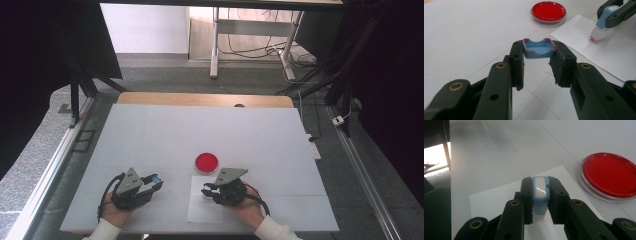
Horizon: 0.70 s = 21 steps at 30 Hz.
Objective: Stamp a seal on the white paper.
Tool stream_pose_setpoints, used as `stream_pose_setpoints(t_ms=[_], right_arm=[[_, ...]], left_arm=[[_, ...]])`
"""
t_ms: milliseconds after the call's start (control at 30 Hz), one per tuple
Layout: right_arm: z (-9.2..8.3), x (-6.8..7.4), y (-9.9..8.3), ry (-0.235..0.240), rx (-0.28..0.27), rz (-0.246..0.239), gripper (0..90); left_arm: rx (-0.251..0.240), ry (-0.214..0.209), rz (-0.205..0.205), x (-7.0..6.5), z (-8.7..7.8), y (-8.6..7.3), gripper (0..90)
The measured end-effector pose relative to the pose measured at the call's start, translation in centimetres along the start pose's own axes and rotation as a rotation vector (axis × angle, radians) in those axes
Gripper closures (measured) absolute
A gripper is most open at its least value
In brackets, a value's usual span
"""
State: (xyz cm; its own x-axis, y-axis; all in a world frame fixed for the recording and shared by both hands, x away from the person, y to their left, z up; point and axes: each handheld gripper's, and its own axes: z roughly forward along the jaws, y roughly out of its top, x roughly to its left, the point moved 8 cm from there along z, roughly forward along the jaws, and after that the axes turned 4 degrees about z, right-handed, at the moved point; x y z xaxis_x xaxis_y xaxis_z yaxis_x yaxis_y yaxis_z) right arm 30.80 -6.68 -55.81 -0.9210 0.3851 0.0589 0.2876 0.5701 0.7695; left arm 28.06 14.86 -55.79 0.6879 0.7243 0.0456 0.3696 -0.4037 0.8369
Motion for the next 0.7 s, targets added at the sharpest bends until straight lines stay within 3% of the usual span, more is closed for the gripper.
stream_pose_setpoints(t_ms=[700], right_arm=[[0.44,0.05,-0.28,-0.008,0.01,-0.019,74.5]], left_arm=[[0.0,0.0,0.002,0.01,-0.01,0.0,64.5]])
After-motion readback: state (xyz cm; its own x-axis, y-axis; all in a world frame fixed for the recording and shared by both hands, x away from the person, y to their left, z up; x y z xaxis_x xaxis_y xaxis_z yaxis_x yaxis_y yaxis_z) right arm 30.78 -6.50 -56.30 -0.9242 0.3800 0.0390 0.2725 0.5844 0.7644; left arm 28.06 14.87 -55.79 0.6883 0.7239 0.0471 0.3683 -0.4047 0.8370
